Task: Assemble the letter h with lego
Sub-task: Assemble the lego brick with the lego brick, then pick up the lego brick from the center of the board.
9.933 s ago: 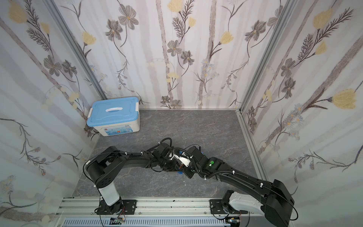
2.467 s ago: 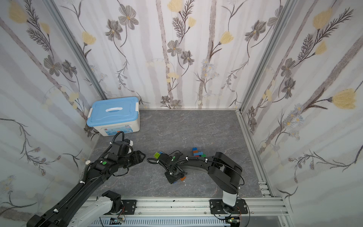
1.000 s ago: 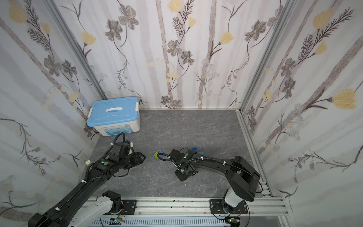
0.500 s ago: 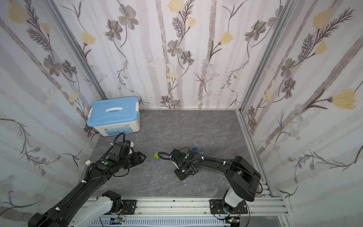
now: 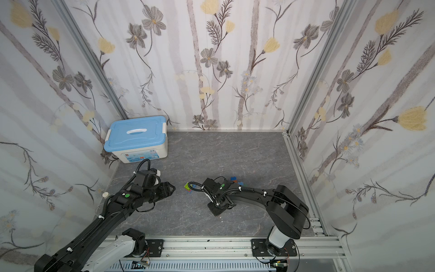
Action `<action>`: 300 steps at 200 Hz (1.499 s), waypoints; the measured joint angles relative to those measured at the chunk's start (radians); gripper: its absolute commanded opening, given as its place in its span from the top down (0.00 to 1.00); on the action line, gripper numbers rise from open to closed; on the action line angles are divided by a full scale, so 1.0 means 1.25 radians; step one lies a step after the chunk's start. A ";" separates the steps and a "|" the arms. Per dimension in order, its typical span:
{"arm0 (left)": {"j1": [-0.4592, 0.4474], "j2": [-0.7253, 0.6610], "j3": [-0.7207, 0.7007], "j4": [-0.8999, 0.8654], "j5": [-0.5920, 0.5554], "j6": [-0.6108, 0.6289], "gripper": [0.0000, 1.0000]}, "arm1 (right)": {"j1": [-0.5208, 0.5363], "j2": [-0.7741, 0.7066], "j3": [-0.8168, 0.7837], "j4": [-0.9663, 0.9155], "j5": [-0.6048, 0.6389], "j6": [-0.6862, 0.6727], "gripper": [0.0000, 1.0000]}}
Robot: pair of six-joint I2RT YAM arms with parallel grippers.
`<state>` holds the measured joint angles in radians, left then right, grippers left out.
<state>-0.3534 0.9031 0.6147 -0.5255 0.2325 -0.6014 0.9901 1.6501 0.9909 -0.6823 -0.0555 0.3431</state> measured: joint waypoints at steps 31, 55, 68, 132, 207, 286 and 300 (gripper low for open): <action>0.000 -0.003 -0.001 0.000 0.000 0.000 0.34 | 0.001 0.010 -0.019 0.026 0.007 0.005 0.75; 0.000 -0.007 -0.001 0.003 0.007 0.000 0.30 | 0.003 0.018 -0.025 0.050 0.008 0.008 0.74; 0.000 -0.009 0.000 0.000 0.011 0.000 0.29 | 0.003 0.045 0.019 0.028 0.012 0.009 0.74; 0.002 -0.028 0.028 -0.023 -0.013 0.002 0.27 | -0.030 0.226 0.281 -0.005 0.027 -0.022 0.64; 0.002 -0.025 0.031 -0.042 -0.024 0.006 0.27 | -0.044 0.206 0.307 -0.041 0.019 -0.027 0.35; 0.041 -0.045 0.037 -0.062 -0.035 -0.013 0.24 | -0.043 0.179 0.422 -0.036 -0.016 -0.067 0.35; 0.059 -0.055 0.037 -0.069 -0.031 -0.016 0.24 | -0.039 0.208 0.452 -0.031 -0.020 -0.077 0.35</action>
<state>-0.2798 0.8345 0.6609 -0.6113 0.1932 -0.6220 0.9413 1.9106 1.5562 -0.7208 -0.0803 0.2466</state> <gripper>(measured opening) 0.757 0.652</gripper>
